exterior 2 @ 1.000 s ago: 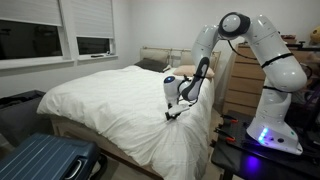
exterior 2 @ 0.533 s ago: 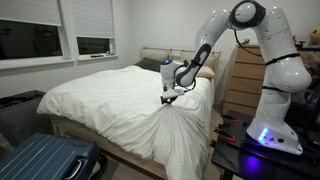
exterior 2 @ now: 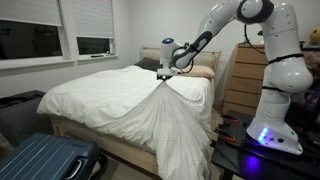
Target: Uncover the duvet
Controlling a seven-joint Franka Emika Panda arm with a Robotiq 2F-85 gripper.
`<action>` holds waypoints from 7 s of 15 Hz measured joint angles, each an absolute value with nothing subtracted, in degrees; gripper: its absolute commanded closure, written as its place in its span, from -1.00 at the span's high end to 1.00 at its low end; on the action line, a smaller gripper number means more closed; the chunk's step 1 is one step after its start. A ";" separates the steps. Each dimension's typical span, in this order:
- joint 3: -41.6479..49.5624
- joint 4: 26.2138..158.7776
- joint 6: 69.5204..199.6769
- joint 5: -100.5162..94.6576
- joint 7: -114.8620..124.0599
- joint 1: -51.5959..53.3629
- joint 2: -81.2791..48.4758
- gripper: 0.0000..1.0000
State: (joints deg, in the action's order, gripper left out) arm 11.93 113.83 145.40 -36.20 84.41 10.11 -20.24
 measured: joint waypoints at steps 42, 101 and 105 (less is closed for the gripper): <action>20.73 22.52 121.39 -19.79 75.29 -21.02 -60.09 1.00; 10.91 21.72 71.98 -15.06 37.87 16.90 -84.56 1.00; 11.32 24.15 71.51 -15.46 39.00 15.93 -85.18 1.00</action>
State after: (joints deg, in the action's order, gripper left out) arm 11.32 24.15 71.51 -15.46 39.00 15.93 -85.18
